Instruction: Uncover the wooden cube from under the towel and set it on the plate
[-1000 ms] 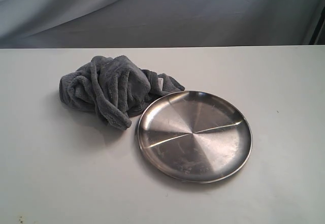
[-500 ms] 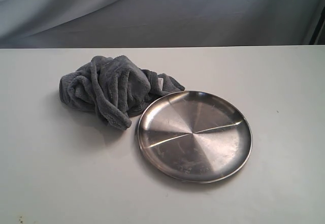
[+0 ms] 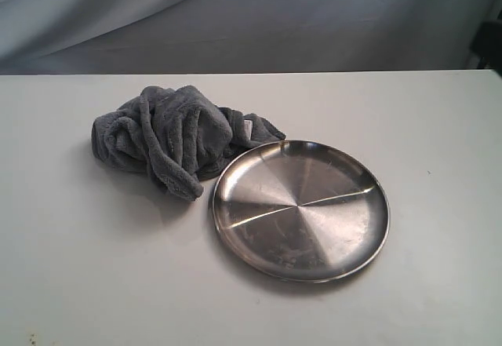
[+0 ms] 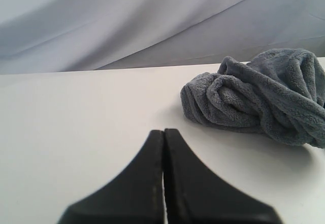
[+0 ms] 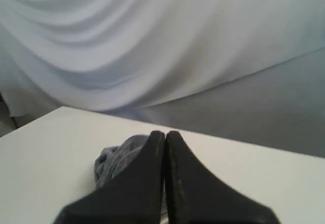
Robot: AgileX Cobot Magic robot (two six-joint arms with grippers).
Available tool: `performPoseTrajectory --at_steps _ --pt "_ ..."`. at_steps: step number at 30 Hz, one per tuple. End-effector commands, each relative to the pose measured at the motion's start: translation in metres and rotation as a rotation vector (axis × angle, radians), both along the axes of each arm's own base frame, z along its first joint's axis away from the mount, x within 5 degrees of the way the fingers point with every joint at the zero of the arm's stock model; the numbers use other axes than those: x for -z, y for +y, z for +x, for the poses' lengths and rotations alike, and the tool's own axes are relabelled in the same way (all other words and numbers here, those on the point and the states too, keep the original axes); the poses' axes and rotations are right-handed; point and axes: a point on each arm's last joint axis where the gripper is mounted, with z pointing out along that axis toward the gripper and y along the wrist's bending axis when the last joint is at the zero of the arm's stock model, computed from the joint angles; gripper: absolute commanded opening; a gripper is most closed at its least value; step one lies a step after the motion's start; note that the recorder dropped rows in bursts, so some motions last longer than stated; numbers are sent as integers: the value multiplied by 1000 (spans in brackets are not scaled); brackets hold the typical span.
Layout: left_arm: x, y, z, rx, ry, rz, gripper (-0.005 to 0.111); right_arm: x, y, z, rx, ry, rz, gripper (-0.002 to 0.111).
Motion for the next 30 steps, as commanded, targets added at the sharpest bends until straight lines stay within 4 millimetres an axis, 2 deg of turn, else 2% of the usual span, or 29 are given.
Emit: performPoseTrajectory --at_steps 1,5,9,16,20,23,26,30 --pt "1 0 0 4 -6 -6 0 13 7 22 -88 100 11 0" --pt "1 0 0 4 -6 -6 0 24 7 33 -103 144 -2 0" --pt "1 0 0 4 -6 -4 0 26 8 35 -106 139 -20 0" --pt "1 0 0 4 -6 -4 0 15 12 32 -176 -48 -62 0" --pt "1 0 0 4 -6 -6 0 10 2 43 -26 -110 -20 0" --pt "1 0 0 4 -6 -6 0 19 -4 56 104 -79 -70 0" --pt "1 0 0 4 -6 -6 0 26 4 69 146 -56 -146 0" --pt "1 0 0 4 -6 -6 0 24 31 95 175 22 -322 0"
